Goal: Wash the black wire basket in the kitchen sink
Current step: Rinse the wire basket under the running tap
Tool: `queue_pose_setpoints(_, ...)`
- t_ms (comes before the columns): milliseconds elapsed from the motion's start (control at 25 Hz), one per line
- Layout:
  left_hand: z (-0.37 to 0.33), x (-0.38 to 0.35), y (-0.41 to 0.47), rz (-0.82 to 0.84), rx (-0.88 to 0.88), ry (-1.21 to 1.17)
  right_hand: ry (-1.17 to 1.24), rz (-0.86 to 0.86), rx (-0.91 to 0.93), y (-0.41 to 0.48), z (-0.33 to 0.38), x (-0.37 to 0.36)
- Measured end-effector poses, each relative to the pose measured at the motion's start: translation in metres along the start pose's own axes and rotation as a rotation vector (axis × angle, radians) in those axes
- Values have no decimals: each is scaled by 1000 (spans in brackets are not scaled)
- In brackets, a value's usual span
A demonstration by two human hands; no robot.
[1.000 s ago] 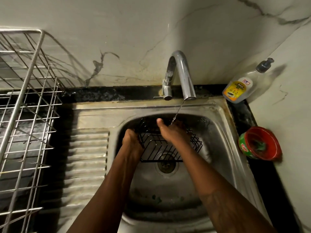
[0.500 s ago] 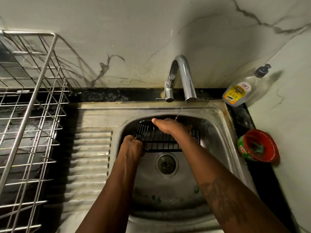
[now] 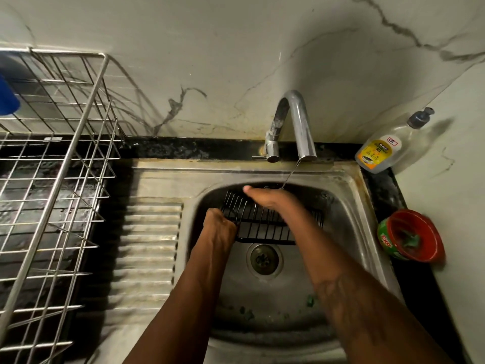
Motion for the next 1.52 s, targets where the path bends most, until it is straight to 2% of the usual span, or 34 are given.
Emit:
queue_pose_setpoints(120, -3, 1, -8, -61, 21, -20, -111, -29, 164, -25, 26, -18)
queue_pose_setpoints(160, -4, -1, -3, -85, 4, -31, -102, -22, 157, -22, 23, -20)
queue_pose_setpoints(240, -1, -3, 8, -102, -43, -71, -39, -23, 25, 11, -12, -22)
queue_pose_setpoints(360, 4, 0, 6, -137, -139, -61, 119, -136, -220, 50, -68, -27)
queue_pose_setpoints(480, 6, -4, 11, -240, -213, -4, 268, -207, -347, 56, -78, -31)
queue_pose_setpoints(560, 4, -5, 14, -281, -242, 70, 229, -258, -247, 24, -51, -36)
queue_pose_setpoints(640, 3, -2, 15, -290, -244, 131, 210, -283, -38, -2, -25, -46)
queue_pose_setpoints(720, 3, 2, 19, -256, -229, 135, 194, -324, 33, -7, -20, -52)
queue_pose_setpoints(760, 3, 2, 17, -232, -227, 122, 199, -347, 9, 3, -26, -51)
queue_pose_setpoints(840, 6, 3, 16, -200, -239, 84, 247, -337, -181, 28, -51, -38)
queue_pose_setpoints(960, 6, -3, 16, -231, -280, 109, 290, -354, -377, 46, -69, -29)
queue_pose_setpoints(1040, 4, -6, 14, -263, -306, 155, 306, -350, -360, 43, -48, -36)
queue_pose_setpoints(1200, 6, 0, 16, -309, -323, 179, 266, -315, -117, -7, 11, -48)
queue_pose_setpoints(1280, 11, 5, 17, -292, -314, 182, 276, -329, -83, -8, 12, -50)
queue_pose_setpoints(1400, 13, 7, 17, -256, -372, 219, 301, -358, -240, 22, -30, -46)
queue_pose_setpoints(1520, 14, 6, 13, -245, -514, 297, 448, -400, -384, 52, -71, -41)
Point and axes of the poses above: each hand's wrist, its own y-axis towards the middle knuckle, its own x-axis out of the back of the hand, z = x × y, the point moved 2 cm from there along y, towards the middle knuckle, and after that the axes turned 15 degrees about -z, right-handed, at the moved point
